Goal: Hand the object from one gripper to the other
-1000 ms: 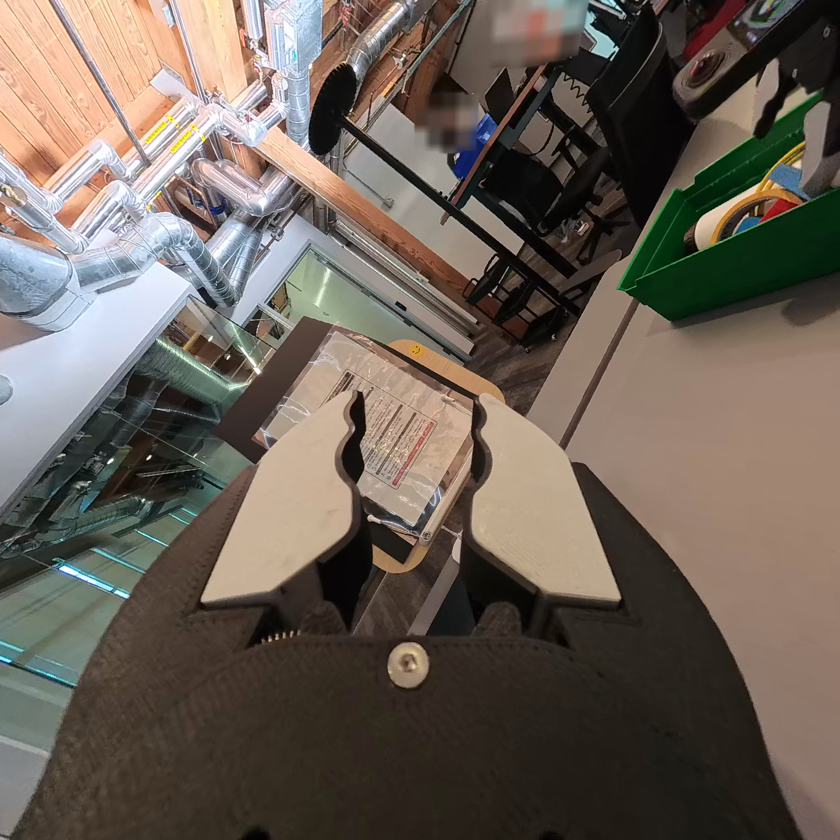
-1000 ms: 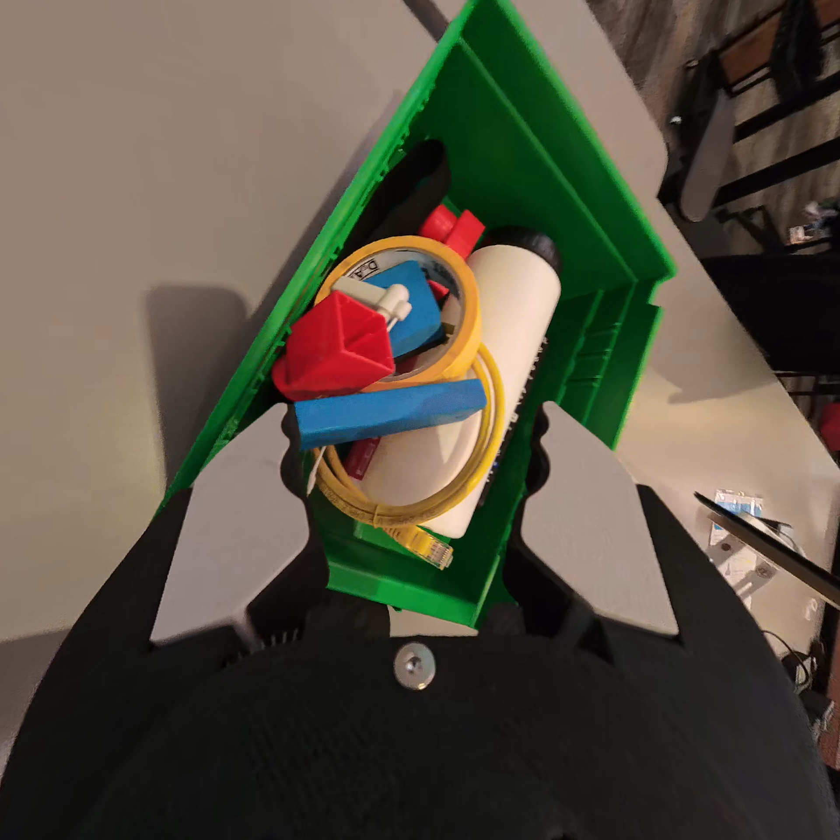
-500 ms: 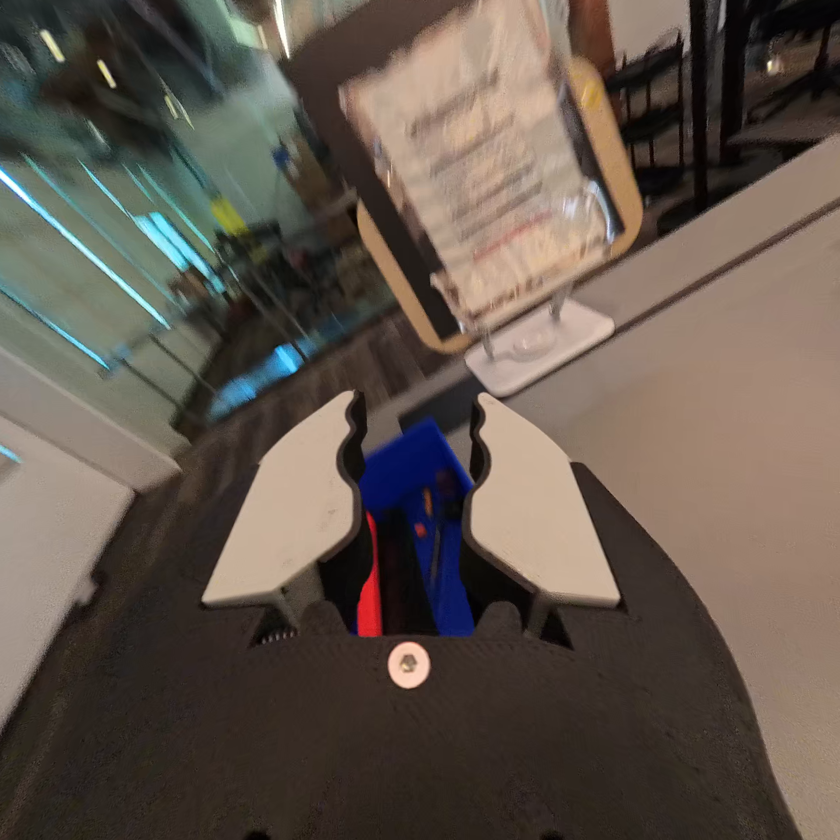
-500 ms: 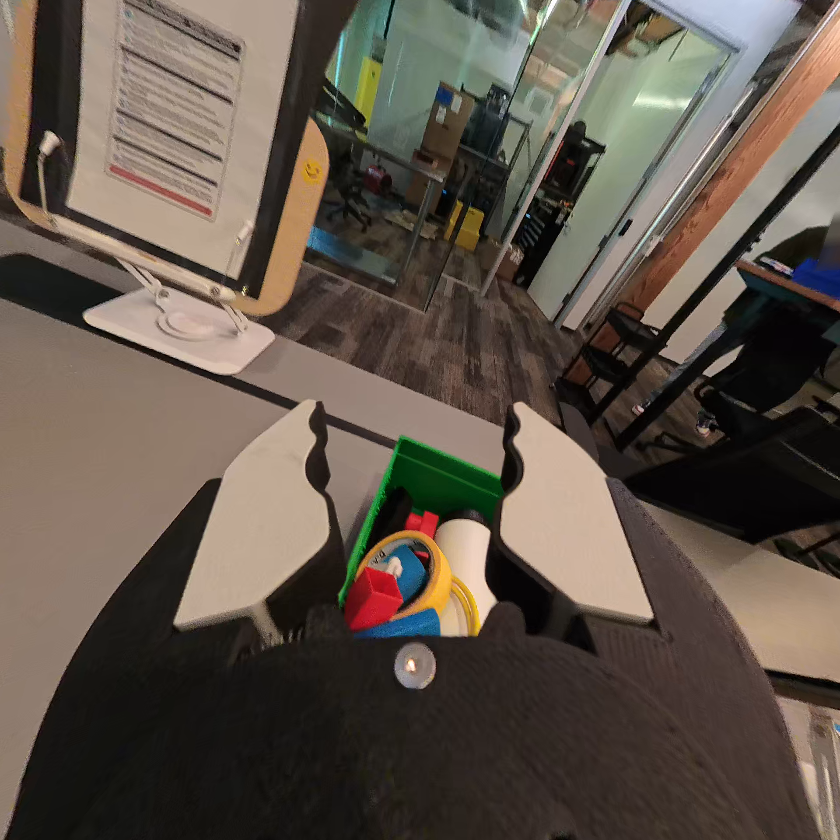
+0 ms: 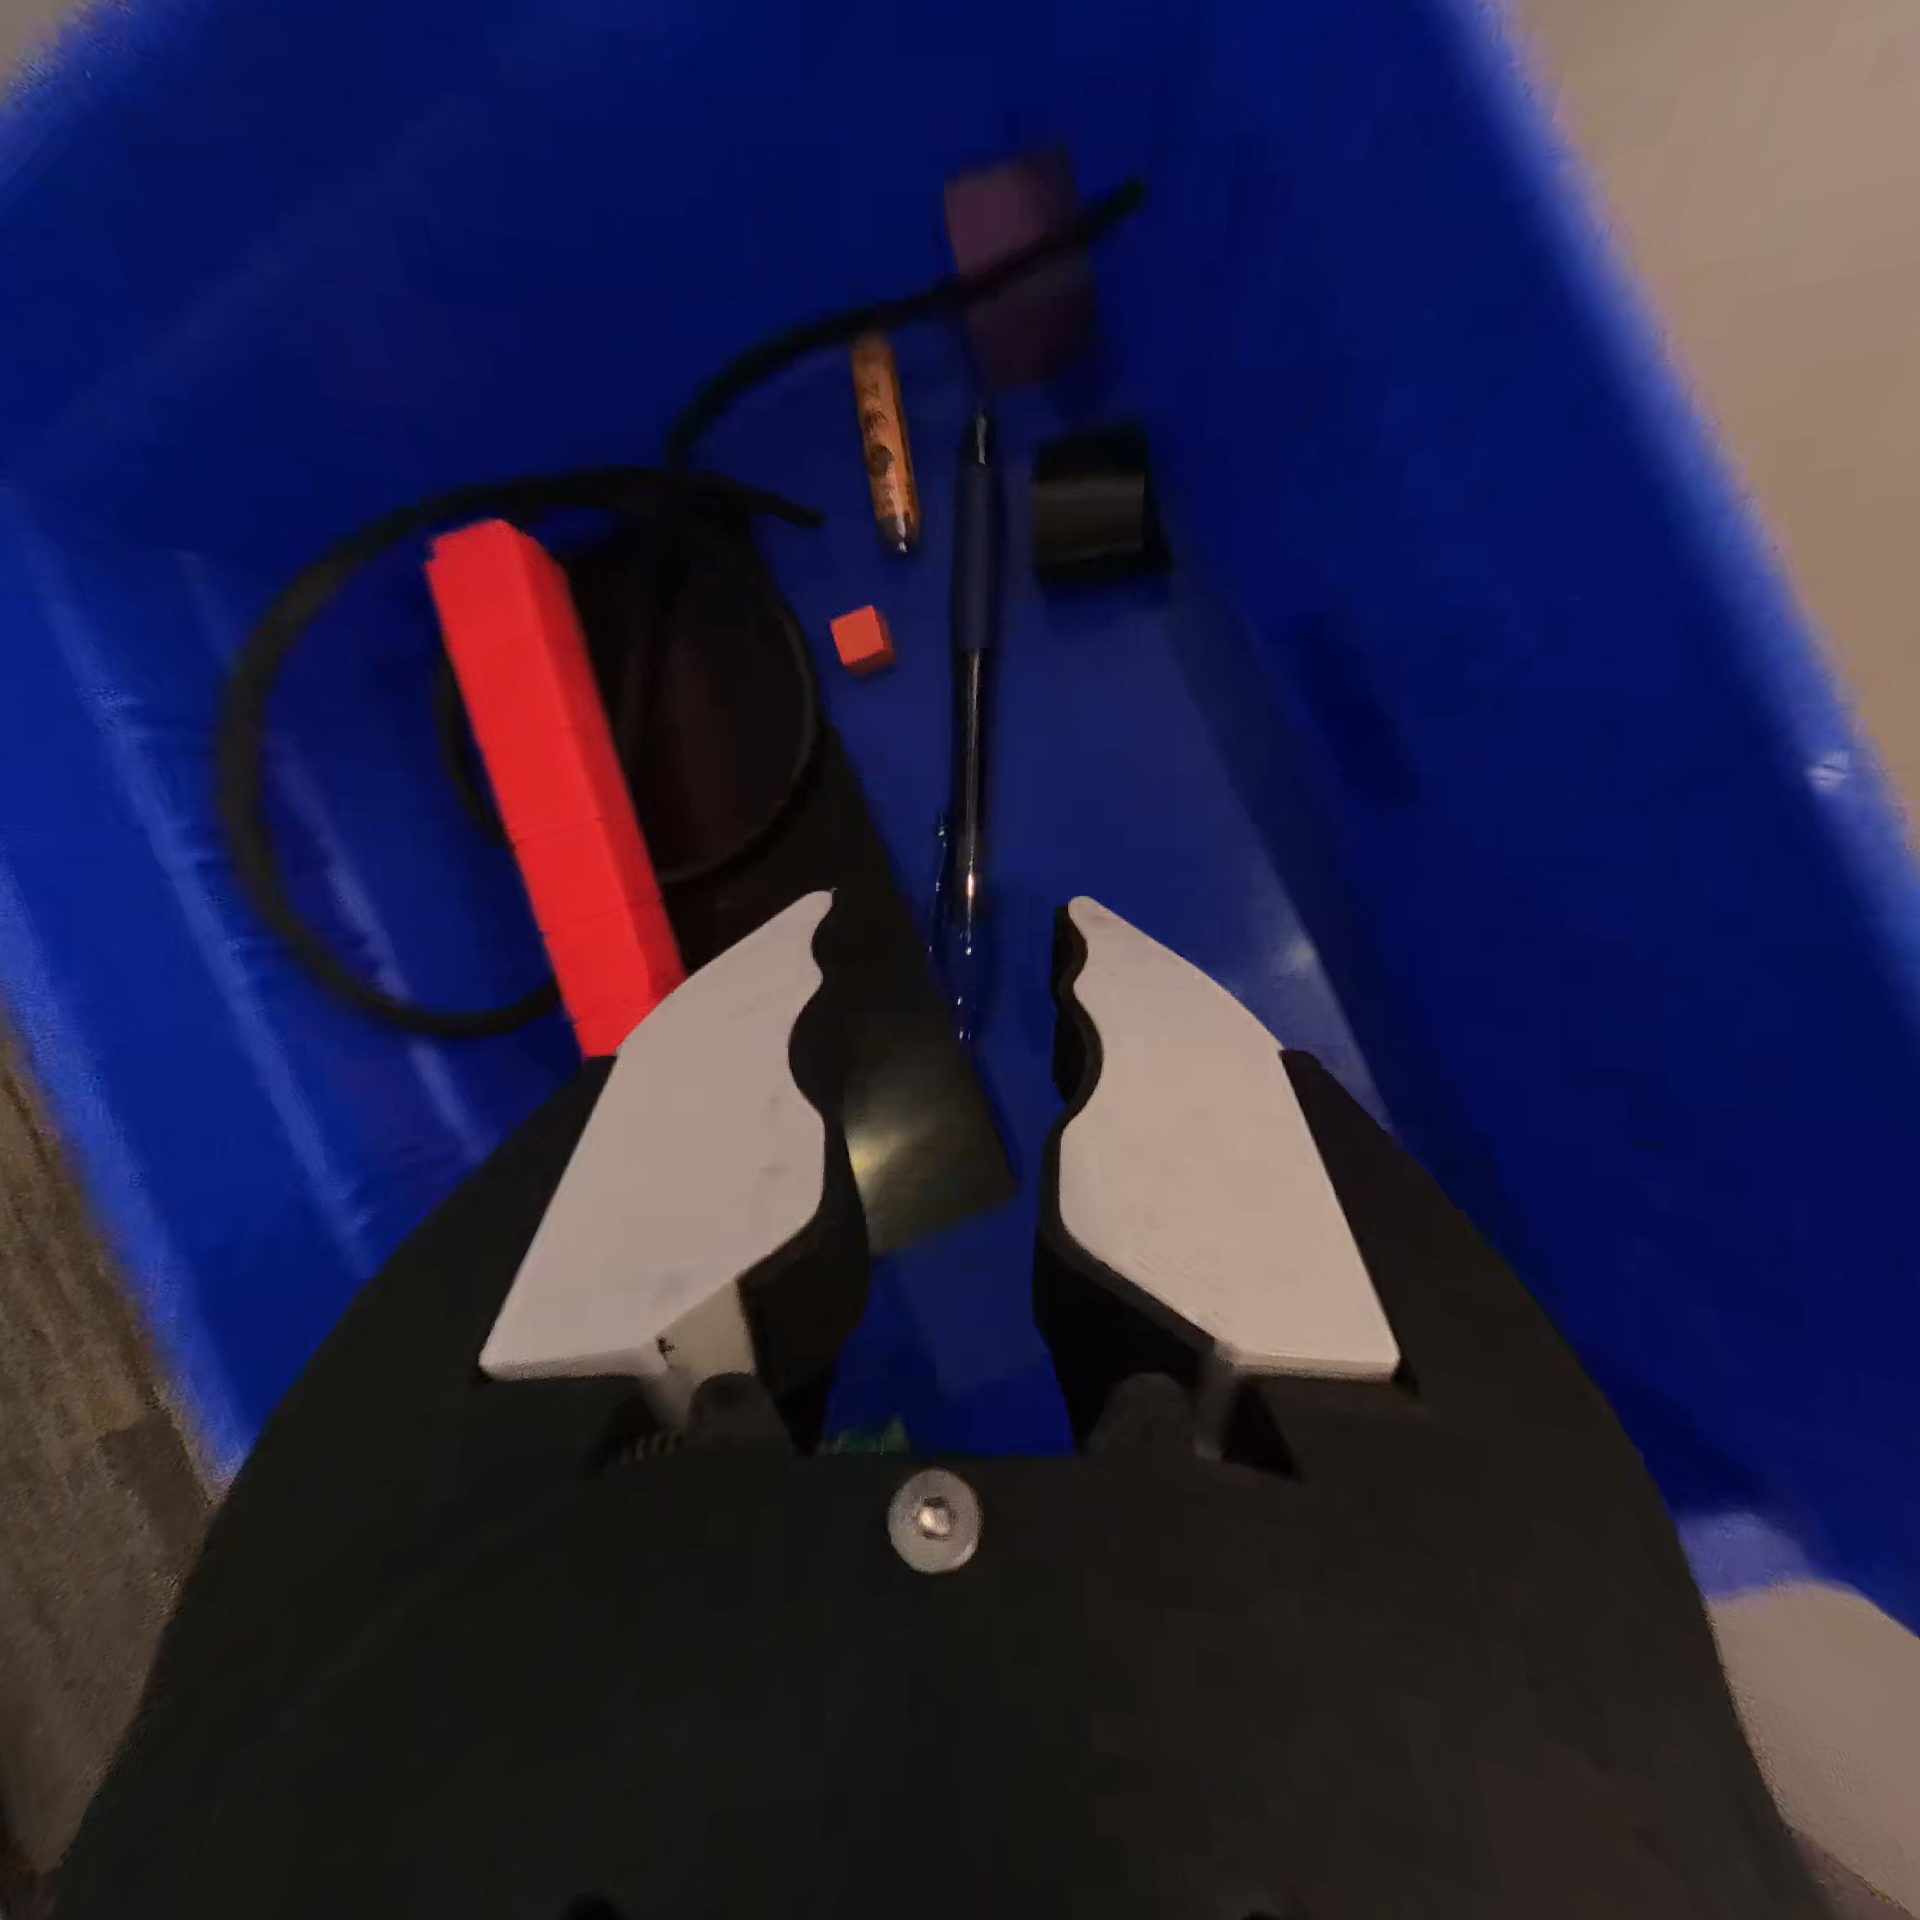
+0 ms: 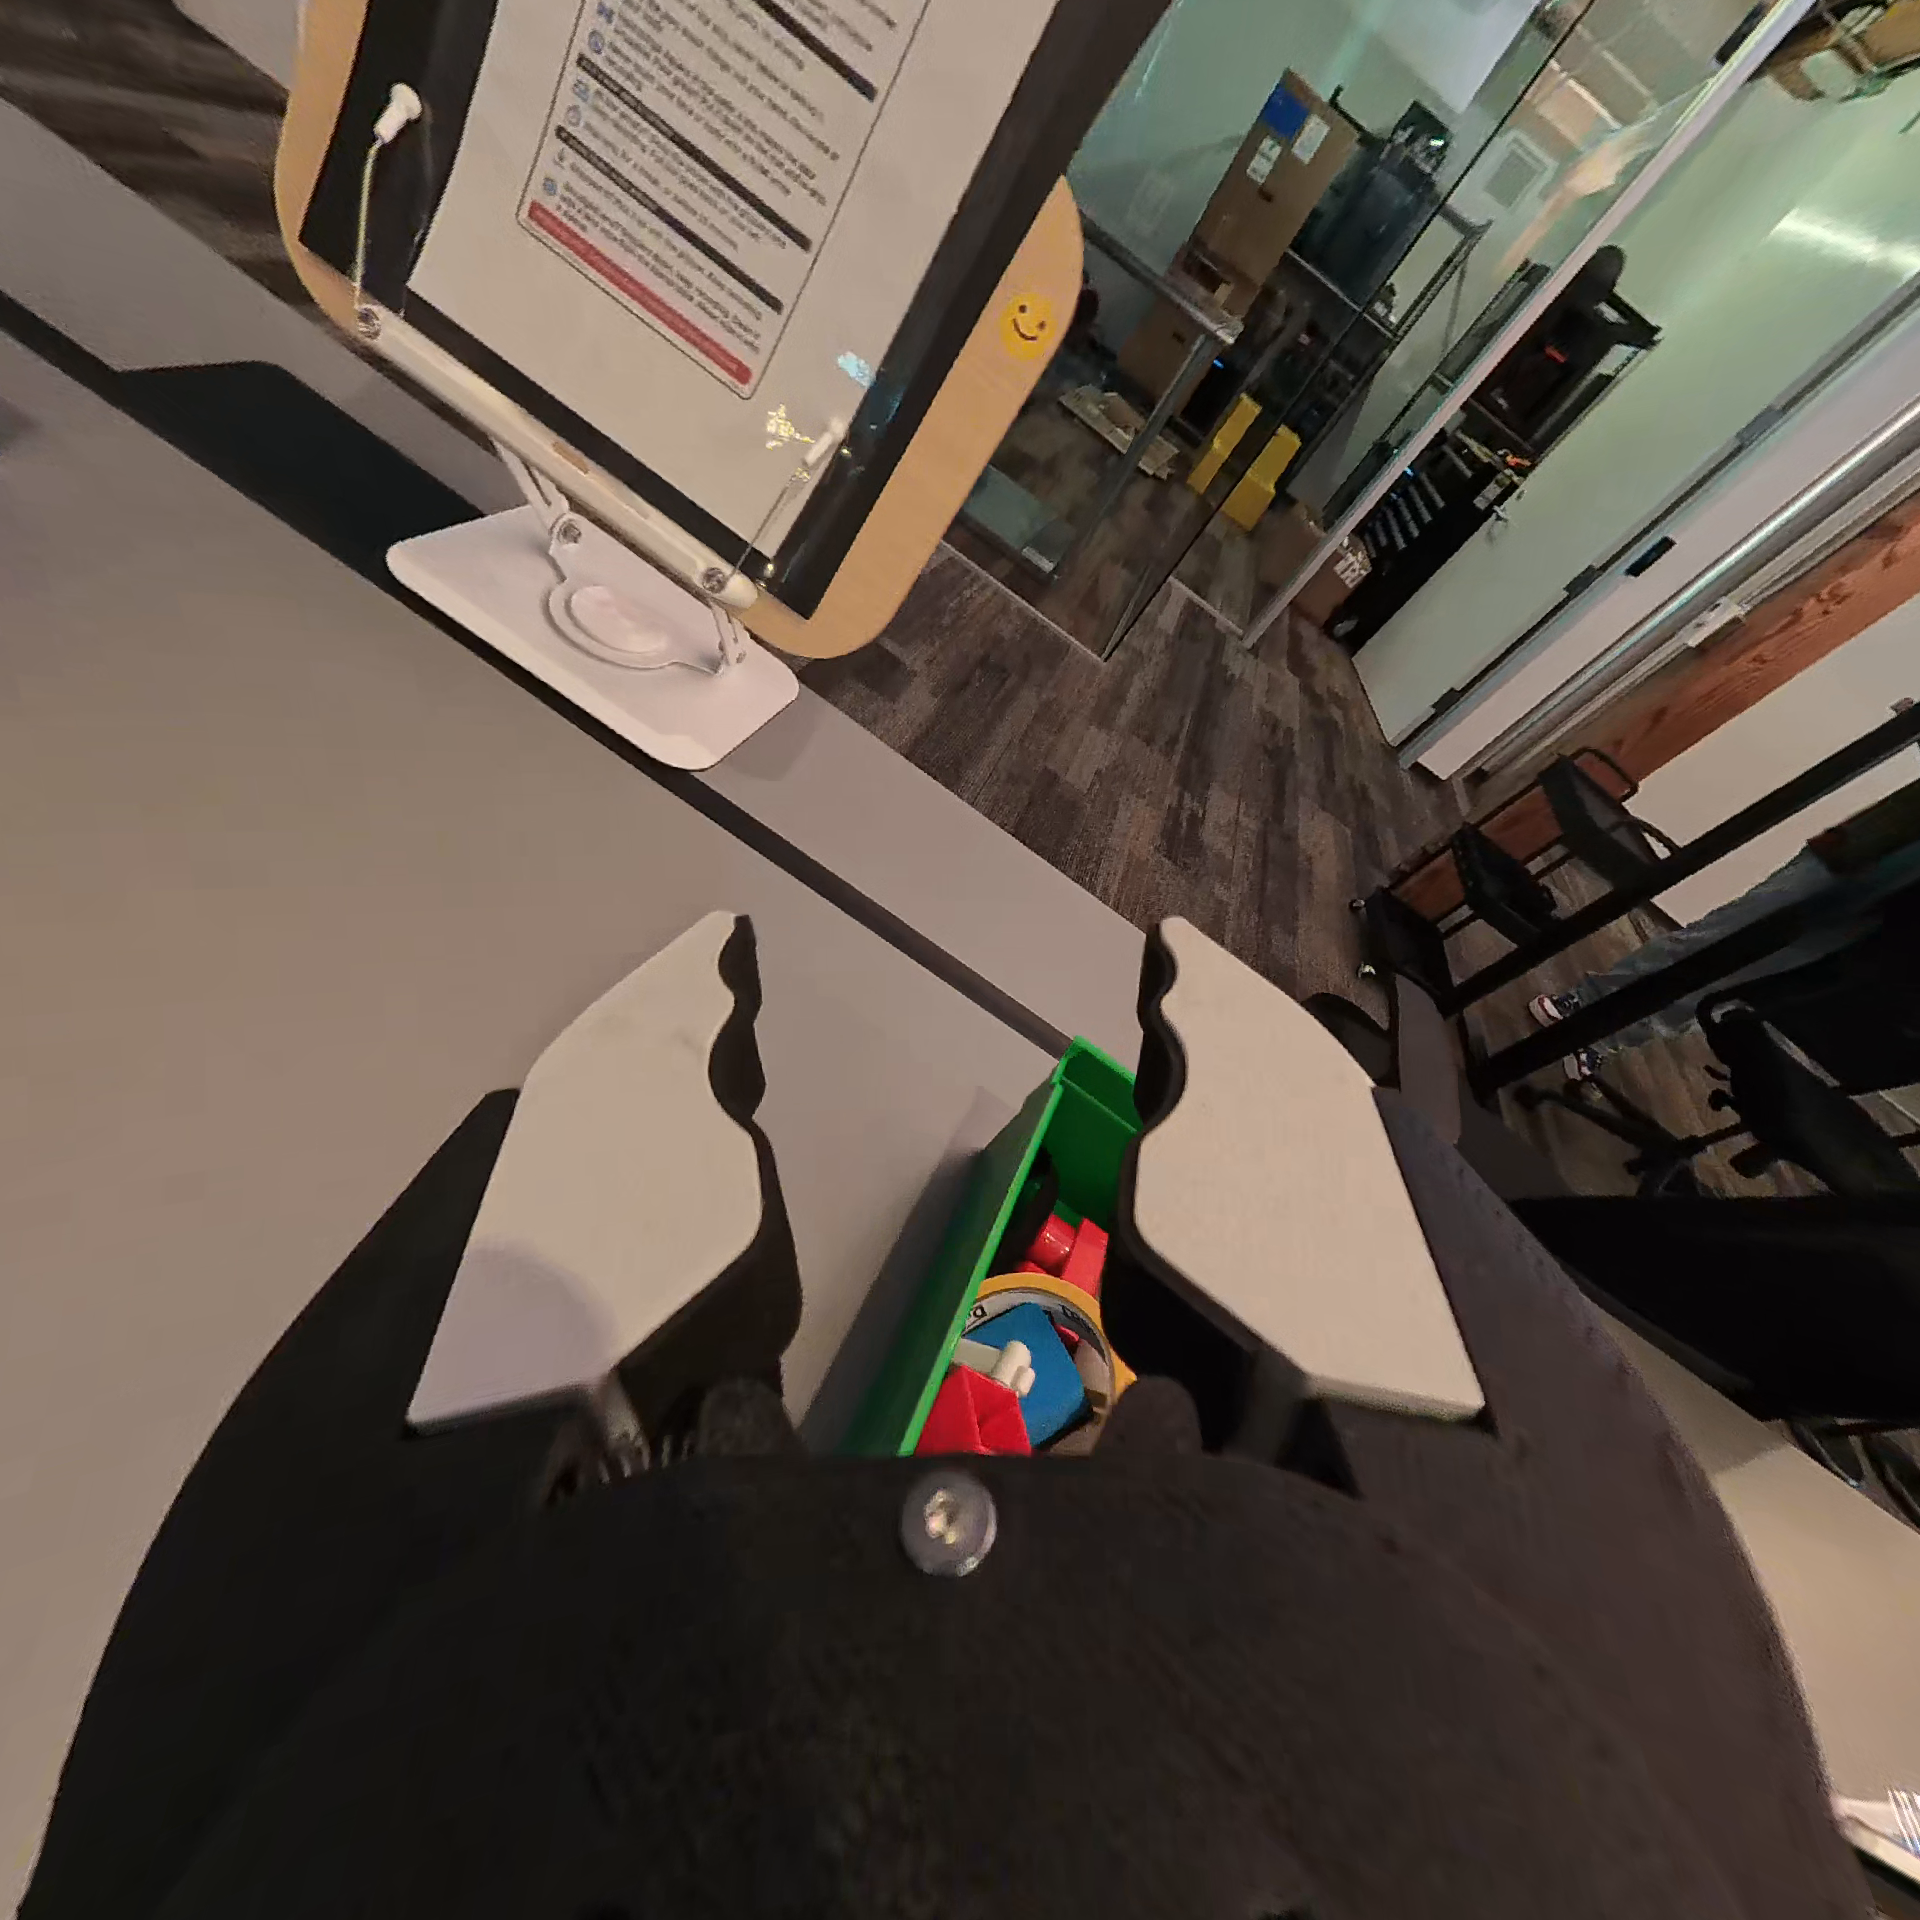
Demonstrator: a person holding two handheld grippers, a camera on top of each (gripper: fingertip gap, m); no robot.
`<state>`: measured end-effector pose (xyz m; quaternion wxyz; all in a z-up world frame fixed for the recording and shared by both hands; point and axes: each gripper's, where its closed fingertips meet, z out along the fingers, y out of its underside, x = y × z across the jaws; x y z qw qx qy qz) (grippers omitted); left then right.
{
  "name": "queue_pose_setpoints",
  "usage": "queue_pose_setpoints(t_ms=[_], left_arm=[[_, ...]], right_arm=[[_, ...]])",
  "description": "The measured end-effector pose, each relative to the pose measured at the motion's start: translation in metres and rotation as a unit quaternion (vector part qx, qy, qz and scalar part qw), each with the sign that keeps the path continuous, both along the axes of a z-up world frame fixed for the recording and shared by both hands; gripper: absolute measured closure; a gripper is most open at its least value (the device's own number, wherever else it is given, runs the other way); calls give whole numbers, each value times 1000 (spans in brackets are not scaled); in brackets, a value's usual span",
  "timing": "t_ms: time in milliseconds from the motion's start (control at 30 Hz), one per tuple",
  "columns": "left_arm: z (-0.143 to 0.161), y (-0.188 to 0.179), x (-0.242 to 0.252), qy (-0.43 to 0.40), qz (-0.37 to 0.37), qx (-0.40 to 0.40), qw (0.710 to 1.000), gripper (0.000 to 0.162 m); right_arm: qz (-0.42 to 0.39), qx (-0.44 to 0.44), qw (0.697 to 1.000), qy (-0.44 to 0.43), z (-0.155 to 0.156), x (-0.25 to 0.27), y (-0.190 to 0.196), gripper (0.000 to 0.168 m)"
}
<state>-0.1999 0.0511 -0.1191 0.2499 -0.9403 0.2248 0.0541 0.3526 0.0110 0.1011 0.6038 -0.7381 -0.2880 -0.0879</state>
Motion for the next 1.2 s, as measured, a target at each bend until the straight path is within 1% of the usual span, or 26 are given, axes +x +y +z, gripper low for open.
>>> queue_pose_setpoints(t_ms=[33,100,167,200,300,367,433,500,533,600,700,767,867,933,967,1033,1067,1133,1200], left_arm=[[-12,4,0,-2,-4,-9,1000,127],[-30,7,-5,-1,0,-22,1000,125],[-38,6,-9,-5,7,-36,999,126],[-37,9,-7,-22,9,-25,999,128],[-39,9,-8,-42,19,-29,999,131],[-40,5,0,-64,3,-41,997,147],[-40,3,-1,-55,-2,-49,997,148],[-39,-2,-6,-50,18,-77,996,148],[-34,-5,-6,-67,32,-89,993,148],[-14,-6,-4,-118,57,-75,989,148],[40,-7,1,-170,52,12,984,149],[91,-11,22,-237,17,88,967,149],[168,-30,73,-330,-79,189,922,149],[212,-51,117,-383,-163,236,878,149],[228,-63,140,-403,-207,247,857,149],[253,-85,186,-436,-276,263,815,149],[262,-95,207,-454,-302,266,795,149],[272,-114,243,-492,-344,251,759,149],[272,-126,267,-512,-365,231,742,149]], right_arm=[[4,-2,1000,-1,-1,-2,1,97],[8,-4,1000,-3,-2,-6,2,97],[7,-7,1000,-10,-4,-7,3,98],[7,-9,1000,-14,-5,-7,4,98],[11,-16,1000,-21,-9,-9,5,98],[12,-21,999,-27,-12,-10,5,99],[13,-23,999,-32,-14,-10,6,100],[16,-23,999,-34,-14,-12,6,100],[18,-24,999,-34,-15,-14,7,101],[22,-25,999,-35,-16,-16,7,101],[32,-24,999,-33,-15,-24,8,101],[55,-22,998,-17,-13,-40,8,102],[137,-18,989,46,-3,-89,2,103],[226,-14,967,115,10,-138,-12,103],[282,-13,946,161,18,-165,-24,103],[383,-19,884,266,37,-212,-52,103],[413,-22,854,316,46,-227,-61,102],[434,-35,806,401,54,-243,-68,102],[449,-44,764,461,59,-248,-71,102]])
